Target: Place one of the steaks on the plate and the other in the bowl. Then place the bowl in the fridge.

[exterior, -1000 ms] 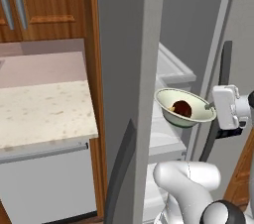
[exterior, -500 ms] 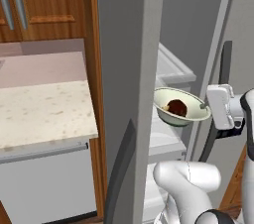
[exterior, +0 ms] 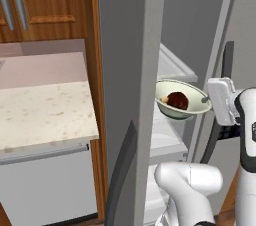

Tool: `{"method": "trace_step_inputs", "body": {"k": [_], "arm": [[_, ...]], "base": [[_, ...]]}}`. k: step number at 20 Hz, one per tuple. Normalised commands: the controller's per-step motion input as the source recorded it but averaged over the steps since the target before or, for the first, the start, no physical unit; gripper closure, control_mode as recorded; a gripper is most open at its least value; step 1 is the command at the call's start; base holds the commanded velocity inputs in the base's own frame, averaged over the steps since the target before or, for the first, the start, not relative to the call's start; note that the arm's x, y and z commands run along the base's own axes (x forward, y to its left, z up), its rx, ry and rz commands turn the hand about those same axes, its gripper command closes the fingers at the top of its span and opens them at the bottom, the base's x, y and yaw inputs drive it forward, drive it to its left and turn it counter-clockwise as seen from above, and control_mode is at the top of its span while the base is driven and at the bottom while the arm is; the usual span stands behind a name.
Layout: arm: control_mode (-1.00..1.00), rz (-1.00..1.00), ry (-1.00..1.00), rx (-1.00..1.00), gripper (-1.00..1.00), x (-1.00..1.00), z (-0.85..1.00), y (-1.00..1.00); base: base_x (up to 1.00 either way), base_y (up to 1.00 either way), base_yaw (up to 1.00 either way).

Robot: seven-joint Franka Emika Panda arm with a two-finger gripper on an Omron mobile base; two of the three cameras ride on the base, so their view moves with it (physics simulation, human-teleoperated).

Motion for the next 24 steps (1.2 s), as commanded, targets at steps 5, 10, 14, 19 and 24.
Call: {"method": "trace_step_inputs", "body": {"k": [5,10,14,19,24], "arm": [[-1.0,-0.07,0.0,-0.12,1.0,0.0,0.37,0.08],[-1.0,-0.01,0.01,-0.17,1.0,0.0,0.28,0.02],[-1.0,-0.01,0.0,-0.16,1.0,0.0,0.22,0.01],[-1.0,-0.05,-0.01,-0.08,1.0,0.0,0.07,0.13],[-1.0,-0.13,-0.06,0.03,1.0,0.0,0.0,0.13]], "base": [[0.0,0.0,0.0],[0.0,0.0,0.0],[0.0,0.0,0.0],[0.0,0.0,0.0],[0.0,0.0,0.0]]}}
